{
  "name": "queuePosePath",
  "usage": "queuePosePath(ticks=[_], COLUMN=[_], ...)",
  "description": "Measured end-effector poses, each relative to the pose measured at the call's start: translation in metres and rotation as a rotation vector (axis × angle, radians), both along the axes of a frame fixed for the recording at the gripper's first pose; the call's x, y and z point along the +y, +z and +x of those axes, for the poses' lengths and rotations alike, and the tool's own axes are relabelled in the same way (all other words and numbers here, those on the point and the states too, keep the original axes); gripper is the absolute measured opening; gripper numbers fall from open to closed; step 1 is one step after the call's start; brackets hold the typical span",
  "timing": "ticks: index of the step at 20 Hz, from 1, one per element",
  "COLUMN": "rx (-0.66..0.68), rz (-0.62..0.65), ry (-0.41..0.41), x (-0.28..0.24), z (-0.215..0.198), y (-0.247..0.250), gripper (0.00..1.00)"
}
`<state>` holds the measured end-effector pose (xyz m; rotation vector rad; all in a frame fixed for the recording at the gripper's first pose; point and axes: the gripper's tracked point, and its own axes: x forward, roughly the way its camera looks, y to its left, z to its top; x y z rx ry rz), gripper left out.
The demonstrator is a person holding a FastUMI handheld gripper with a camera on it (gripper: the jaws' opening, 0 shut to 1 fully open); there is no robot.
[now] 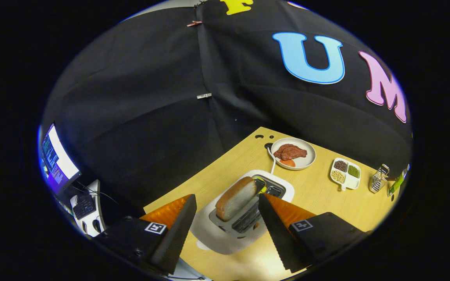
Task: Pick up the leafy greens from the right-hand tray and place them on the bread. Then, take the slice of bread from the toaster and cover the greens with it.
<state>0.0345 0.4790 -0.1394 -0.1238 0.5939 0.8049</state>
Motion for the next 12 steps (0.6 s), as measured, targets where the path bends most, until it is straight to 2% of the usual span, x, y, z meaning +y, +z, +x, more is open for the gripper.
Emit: queuePosePath(ticks=[8,12], rx=[0.000,-0.017], rz=[-0.105,-0.117], ry=[-0.071,-0.071], x=[0.021,0.026], z=[0.029,0.032], y=[-0.047,-0.051], gripper=[0.99,0.99])
